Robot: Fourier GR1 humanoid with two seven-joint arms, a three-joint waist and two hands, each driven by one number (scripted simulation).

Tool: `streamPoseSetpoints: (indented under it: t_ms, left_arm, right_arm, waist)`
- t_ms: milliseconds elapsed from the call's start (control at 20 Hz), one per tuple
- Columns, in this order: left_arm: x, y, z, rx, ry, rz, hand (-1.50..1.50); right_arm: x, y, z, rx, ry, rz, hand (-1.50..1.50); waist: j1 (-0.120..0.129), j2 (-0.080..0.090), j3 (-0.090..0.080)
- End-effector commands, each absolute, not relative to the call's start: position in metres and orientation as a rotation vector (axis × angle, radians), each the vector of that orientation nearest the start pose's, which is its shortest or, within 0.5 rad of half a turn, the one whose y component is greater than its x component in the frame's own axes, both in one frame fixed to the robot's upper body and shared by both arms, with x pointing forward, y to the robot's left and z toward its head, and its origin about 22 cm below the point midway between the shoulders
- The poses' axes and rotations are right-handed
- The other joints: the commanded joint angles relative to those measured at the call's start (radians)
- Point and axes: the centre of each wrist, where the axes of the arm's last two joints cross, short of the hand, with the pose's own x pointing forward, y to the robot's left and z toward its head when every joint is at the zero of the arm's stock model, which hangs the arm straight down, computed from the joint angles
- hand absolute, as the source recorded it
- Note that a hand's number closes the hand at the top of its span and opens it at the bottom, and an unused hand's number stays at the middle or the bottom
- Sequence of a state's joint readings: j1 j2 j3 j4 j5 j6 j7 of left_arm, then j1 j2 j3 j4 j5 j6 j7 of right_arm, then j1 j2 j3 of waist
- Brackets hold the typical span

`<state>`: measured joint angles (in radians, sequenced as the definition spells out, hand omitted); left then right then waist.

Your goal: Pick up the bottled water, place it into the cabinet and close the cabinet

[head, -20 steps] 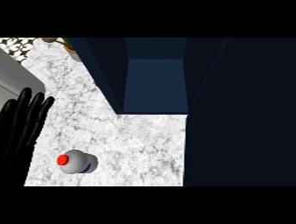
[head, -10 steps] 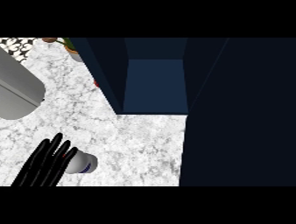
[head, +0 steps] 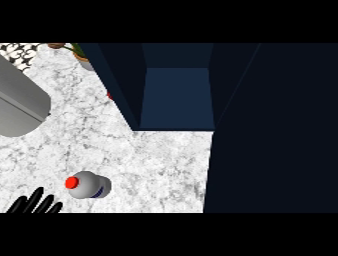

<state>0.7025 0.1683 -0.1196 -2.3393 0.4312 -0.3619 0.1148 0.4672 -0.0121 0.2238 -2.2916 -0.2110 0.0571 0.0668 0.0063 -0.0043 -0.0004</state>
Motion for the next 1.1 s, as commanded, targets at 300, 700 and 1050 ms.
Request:
streamPoseSetpoints:
  t_ms: [300, 700, 1050]
  left_arm:
    - [0.078, 0.296, 0.09, -0.416, -1.635, -0.068, -1.5]
    - [0.081, 0.319, 0.055, -0.377, -1.669, -0.02, -1.5]
    - [0.092, 0.316, 0.04, -0.315, -1.671, -0.025, -1.5]
  right_arm:
    - [0.106, -0.221, 0.089, 0.282, -1.814, -0.084, -1.5]
    - [0.116, -0.222, 0.078, 0.289, -1.815, -0.085, -1.5]
    - [0.116, -0.21, 0.08, 0.285, -1.83, -0.099, -1.5]
  waist:
    - [-0.009, 0.002, 0.001]
    - [-0.005, 0.004, 0.0]
    - [-0.004, 0.003, 0.0]
